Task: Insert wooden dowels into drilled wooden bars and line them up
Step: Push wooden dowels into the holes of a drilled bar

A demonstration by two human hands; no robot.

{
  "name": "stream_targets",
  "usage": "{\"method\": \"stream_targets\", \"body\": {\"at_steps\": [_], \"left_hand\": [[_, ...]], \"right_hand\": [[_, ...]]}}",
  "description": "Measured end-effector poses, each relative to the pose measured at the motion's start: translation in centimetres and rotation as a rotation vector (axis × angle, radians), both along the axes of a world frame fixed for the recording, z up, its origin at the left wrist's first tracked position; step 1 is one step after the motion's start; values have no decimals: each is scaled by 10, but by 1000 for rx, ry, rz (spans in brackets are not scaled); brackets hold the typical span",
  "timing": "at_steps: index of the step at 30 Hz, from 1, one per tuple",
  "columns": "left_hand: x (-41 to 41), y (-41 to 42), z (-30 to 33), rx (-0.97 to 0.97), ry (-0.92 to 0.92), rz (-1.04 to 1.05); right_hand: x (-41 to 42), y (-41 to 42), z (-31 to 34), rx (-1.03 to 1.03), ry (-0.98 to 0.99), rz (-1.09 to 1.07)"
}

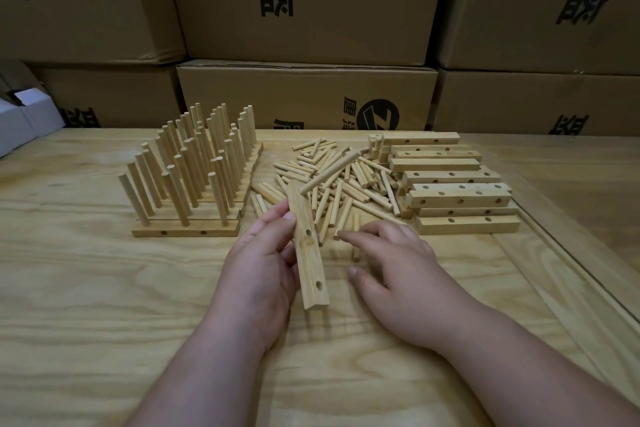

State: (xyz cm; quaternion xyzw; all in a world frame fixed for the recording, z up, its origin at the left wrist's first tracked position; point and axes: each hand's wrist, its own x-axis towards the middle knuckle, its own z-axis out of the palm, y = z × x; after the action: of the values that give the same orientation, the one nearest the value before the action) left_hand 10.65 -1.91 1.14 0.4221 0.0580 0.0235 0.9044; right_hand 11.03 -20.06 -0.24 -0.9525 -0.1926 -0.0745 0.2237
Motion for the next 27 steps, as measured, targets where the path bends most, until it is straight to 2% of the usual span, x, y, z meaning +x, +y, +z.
{"method": "stream_targets", "body": {"at_steps": [3,10,16,19,23,27], "left_hand": [[-1,-1,1,4,11,3],[-2,-2,3,12,24,15],[-2,-2,3,3,37,17],[-1,-1,3,2,40,13],[-1,-1,2,9,42,22],[0,-1,0,5,38,27]], "right_hand": [[1,1,-1,-58,8,-87],[1,-3,6,5,-86,-367],[0,-4,8,-25,-76,-468],[3,-4,6,30,-84,-462],[6,-4,5,269,-128,-419],[3,-3,6,417,-127,-231]]}}
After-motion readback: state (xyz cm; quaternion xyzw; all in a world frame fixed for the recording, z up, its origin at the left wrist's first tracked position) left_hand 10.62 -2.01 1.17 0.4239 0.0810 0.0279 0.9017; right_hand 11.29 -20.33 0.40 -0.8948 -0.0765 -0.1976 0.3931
